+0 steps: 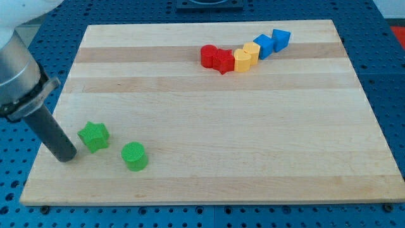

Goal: Push the green star into the red circle

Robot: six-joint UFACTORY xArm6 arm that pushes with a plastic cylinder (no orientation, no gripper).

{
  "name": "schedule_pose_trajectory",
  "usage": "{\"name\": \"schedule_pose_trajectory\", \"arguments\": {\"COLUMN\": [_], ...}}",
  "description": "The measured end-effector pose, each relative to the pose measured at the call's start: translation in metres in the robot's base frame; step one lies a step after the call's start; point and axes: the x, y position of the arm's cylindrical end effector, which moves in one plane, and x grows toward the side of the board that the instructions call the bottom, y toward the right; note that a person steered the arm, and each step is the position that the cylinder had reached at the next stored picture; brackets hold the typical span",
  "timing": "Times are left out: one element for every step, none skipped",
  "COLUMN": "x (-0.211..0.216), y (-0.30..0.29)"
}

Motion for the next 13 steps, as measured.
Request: {"name": "schedule_pose_trajectory", "arguments": {"x": [-0.014,-0.061,-0.108,-0.158,-0.163,-0.16,-0.165,-0.196,-0.228,-0.23,-0.206,-0.179,-0.157], "y": [0.024,0.046,0.073,0.104,0.125,0.151,0.174,0.177,0.177,0.175,0.173,0.173,0.166]}}
